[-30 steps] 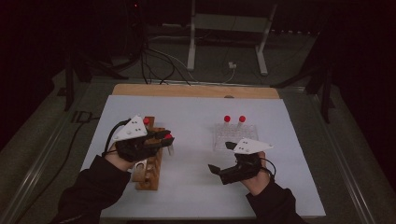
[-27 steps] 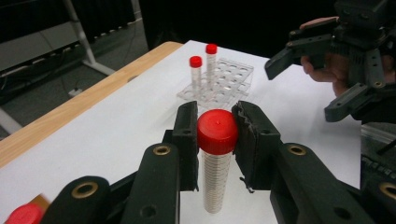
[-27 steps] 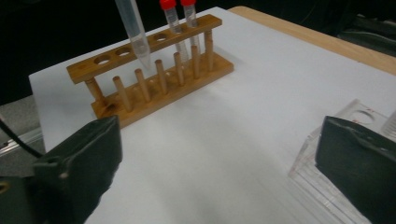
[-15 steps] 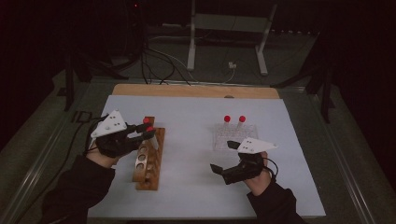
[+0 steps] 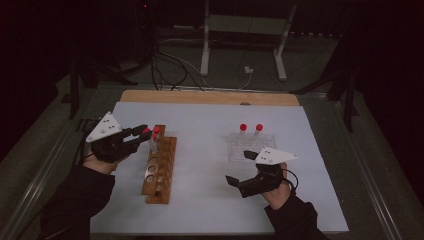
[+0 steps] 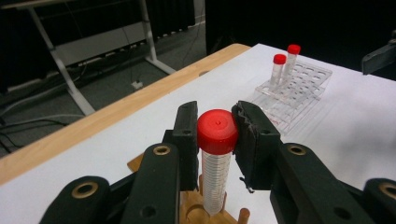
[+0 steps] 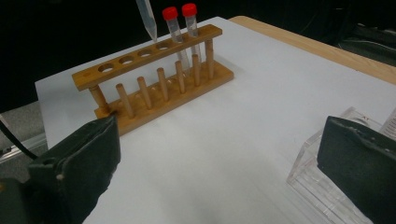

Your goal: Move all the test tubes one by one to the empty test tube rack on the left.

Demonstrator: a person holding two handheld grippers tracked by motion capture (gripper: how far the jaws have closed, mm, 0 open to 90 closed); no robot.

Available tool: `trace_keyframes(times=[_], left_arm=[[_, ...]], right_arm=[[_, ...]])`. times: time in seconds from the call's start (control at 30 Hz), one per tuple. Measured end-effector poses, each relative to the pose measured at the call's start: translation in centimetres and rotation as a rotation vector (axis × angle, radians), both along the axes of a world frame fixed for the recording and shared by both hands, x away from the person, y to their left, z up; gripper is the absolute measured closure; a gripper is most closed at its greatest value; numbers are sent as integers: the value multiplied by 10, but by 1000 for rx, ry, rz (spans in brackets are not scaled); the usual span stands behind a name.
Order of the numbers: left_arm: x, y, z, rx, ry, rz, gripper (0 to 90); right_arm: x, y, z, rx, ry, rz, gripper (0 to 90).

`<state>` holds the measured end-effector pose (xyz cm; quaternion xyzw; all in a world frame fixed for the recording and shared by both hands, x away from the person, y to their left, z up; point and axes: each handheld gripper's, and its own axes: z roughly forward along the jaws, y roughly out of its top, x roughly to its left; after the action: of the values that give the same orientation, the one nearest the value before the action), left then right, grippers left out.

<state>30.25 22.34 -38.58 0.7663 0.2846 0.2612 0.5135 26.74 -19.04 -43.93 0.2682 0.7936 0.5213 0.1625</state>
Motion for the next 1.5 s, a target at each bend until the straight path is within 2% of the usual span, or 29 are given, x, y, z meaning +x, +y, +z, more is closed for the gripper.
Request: trace_keyframes(times=[0.2, 0.6, 0.83, 0.9, 1.13, 1.37, 1.5], left_arm=[[9, 3, -15, -5, 19, 35, 720], [16, -4, -41, 36, 76, 34, 720], [19, -7, -53, 62, 95, 35, 720], [20, -7, -56, 59, 102, 37, 720], [20, -9, -63, 103, 107, 38, 719], [19, -10, -63, 114, 103, 38, 718], [19, -9, -62, 113, 114, 33, 715]], right_arm=[[0, 0, -1, -2, -3, -1, 0], [0, -1, -3, 1, 1, 2, 0], [1, -2, -4, 5, 9, 0, 0], [1, -2, -4, 7, 10, 1, 0], [1, -2, -3, 10, 10, 3, 0], [1, -2, -3, 7, 12, 6, 0], [1, -2, -3, 6, 13, 8, 0]])
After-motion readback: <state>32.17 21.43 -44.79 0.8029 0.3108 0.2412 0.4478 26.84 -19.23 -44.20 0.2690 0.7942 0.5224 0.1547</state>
